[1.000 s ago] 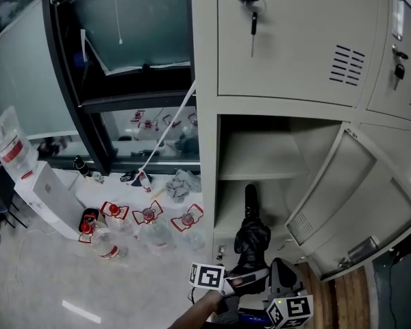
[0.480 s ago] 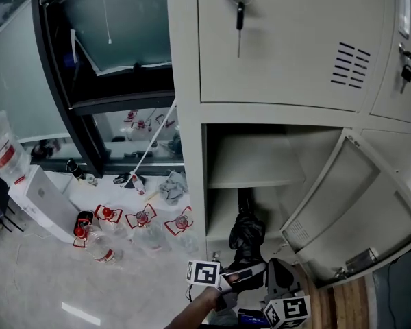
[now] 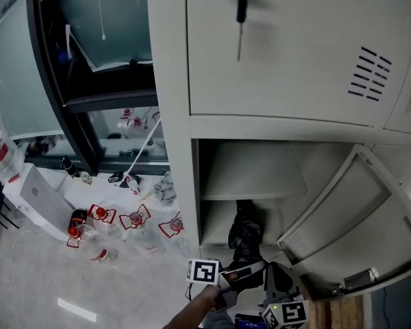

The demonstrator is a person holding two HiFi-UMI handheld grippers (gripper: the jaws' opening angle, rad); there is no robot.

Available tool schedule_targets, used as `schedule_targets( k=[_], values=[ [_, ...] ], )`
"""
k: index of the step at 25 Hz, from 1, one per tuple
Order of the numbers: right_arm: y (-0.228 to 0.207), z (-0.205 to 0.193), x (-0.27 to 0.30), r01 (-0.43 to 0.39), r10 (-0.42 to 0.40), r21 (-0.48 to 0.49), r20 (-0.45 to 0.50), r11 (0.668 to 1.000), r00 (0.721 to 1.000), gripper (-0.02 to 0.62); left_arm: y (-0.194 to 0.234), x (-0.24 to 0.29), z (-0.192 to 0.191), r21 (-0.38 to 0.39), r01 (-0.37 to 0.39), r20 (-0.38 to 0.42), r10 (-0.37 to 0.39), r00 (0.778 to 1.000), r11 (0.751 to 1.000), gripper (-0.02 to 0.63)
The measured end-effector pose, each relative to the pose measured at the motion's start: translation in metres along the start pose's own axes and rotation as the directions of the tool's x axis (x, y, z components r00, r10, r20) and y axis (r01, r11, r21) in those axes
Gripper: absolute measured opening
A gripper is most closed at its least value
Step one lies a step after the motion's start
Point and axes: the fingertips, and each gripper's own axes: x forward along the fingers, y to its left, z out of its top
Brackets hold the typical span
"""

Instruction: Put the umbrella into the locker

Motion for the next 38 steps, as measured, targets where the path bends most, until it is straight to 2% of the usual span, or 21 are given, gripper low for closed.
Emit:
schedule_targets(
  k=[10, 17, 27, 29, 31, 33, 38],
  values=[
    [-0.003, -0.005, 0.01, -0.018, 0.018, 0.014, -0.011, 1.0, 1.0, 0.002, 0.016, 0.008, 0.018, -0.022, 0.007, 0.018, -0.007, 1.0, 1.0, 0.273],
    [-0.001, -0.003, 0.013, -0.025, 0.026, 0.032, -0.008, 0.999, 1.0, 0.002, 0.013, 0.016, 0.029, -0.097, 0.074, 0.049, -0.07, 0.996, 0.993, 0.276],
    [0.008, 0.008, 0.017, -0.061, 0.061, 0.023, 0.01, 0.998, 0.998, 0.002, 0.014, 0.021, 0.036, -0.116, 0.106, 0.057, -0.1, 0.993, 0.988, 0.285],
    [0.008, 0.005, 0.016, -0.065, 0.065, 0.025, -0.001, 0.998, 0.998, 0.002, 0.018, 0.019, 0.037, -0.112, 0.084, 0.057, -0.078, 0.995, 0.99, 0.295],
    [0.009, 0.004, 0.014, -0.069, 0.069, 0.025, -0.006, 0.997, 0.998, 0.002, 0.029, 0.015, 0.038, -0.076, 0.013, 0.04, -0.01, 0.999, 0.997, 0.342],
    [0.009, 0.004, 0.012, -0.068, 0.068, 0.024, -0.009, 0.997, 0.998, 0.002, 0.033, 0.012, 0.039, -0.049, -0.032, 0.037, 0.034, 0.999, 0.998, 0.348],
    [0.013, 0.007, 0.005, -0.077, 0.077, 0.03, 0.001, 0.997, 0.997, 0.002, 0.032, 0.004, 0.04, -0.042, -0.065, 0.085, 0.069, 0.994, 0.997, 0.357]
  ],
)
